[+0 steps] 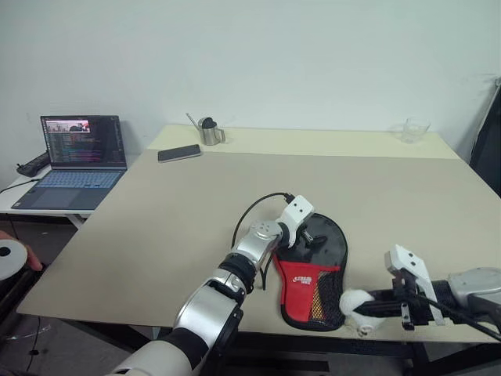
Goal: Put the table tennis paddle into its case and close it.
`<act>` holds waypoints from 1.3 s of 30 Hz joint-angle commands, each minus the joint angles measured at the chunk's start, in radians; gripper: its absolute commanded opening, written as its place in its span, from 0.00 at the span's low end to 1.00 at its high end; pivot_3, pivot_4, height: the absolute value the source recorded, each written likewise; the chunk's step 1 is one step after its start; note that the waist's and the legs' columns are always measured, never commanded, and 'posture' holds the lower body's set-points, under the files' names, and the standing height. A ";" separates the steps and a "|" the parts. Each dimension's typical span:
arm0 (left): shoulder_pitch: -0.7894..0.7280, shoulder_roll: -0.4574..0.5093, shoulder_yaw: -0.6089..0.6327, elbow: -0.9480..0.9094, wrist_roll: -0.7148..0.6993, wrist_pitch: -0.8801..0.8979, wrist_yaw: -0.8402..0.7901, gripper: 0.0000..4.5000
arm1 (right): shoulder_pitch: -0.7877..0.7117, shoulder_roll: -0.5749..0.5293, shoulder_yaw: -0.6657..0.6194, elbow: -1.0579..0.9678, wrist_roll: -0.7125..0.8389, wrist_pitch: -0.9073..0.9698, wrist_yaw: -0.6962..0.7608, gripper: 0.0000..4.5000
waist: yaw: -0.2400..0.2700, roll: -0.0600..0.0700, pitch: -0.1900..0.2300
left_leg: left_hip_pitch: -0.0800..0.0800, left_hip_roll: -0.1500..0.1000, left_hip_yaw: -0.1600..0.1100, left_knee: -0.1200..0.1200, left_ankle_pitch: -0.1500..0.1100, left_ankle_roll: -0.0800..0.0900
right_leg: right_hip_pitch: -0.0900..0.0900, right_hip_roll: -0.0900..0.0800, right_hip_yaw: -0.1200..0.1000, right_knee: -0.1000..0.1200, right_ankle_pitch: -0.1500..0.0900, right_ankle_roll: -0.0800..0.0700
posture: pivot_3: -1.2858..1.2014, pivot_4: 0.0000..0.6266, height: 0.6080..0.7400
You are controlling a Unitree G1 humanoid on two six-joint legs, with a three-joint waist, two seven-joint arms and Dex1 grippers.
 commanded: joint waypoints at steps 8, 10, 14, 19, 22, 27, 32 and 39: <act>0.056 0.057 0.009 -0.029 0.001 -0.012 -0.080 1.00 | -0.103 -0.069 -0.005 0.086 -0.115 -0.126 0.058 0.98 | -0.006 0.002 0.000 | 0.000 0.000 0.000 0.000 0.000 0.000 | -0.001 0.000 0.001 0.000 0.000 0.000 | 0.52 0.24 1.00; 0.066 0.079 0.034 -0.107 -0.038 -0.013 -0.139 1.00 | -0.132 -0.100 -0.017 0.133 -0.134 -0.164 0.098 0.99 | -0.013 0.003 0.003 | 0.000 0.000 0.002 -0.001 0.000 0.000 | -0.002 0.001 0.002 0.001 0.000 0.000 | 0.52 0.24 1.00; 0.106 0.173 0.088 -0.399 -0.158 0.104 -0.314 1.00 | -0.250 -0.131 0.000 0.272 -0.177 -0.236 0.169 0.99 | -0.020 0.004 0.010 | -0.001 0.001 0.003 -0.001 0.000 -0.004 | -0.005 0.003 0.004 0.001 0.000 -0.001 | 0.52 0.24 1.00; 0.234 0.489 0.175 -0.845 -0.312 0.330 -0.522 1.00 | -0.425 -0.117 0.026 0.462 -0.207 -0.282 0.247 0.99 | -0.036 0.004 0.020 | -0.016 0.002 0.005 0.001 0.002 -0.007 | -0.022 0.004 0.007 0.004 0.005 -0.009 | 0.52 0.24 1.00; 0.320 0.729 0.274 -0.943 -0.368 0.388 -0.620 1.00 | -0.474 -0.135 0.040 0.568 -0.240 -0.309 0.301 0.99 | -0.037 0.007 0.021 | -0.017 0.003 0.006 -0.001 0.000 -0.009 | -0.024 0.004 0.007 0.001 0.004 -0.011 | 0.52 0.24 1.00; 0.481 1.065 0.457 -0.904 -0.406 0.345 -0.761 1.00 | -0.480 -0.181 -0.016 0.622 -0.227 -0.332 0.383 0.99 | -0.032 0.010 0.028 | -0.021 0.003 0.006 -0.001 -0.002 -0.008 | -0.027 0.003 0.007 0.000 0.003 -0.012 | 0.52 0.24 1.00; 0.588 1.222 0.620 -0.907 -0.472 0.370 -0.835 1.00 | -0.437 -0.225 -0.117 0.618 -0.197 -0.337 0.435 0.99 | -0.016 0.012 0.029 | -0.021 0.002 0.006 0.000 -0.002 -0.007 | -0.027 0.002 0.006 0.000 0.003 -0.012 | 0.52 0.24 1.00; 0.661 1.222 0.626 -0.905 -0.450 0.347 -0.756 1.00 | -0.386 -0.192 -0.231 0.490 -0.109 -0.266 0.384 0.99 | -0.024 0.014 0.030 | -0.019 0.004 0.008 0.000 -0.002 -0.007 | -0.025 0.003 0.007 0.003 0.003 -0.012 | 0.52 0.24 1.00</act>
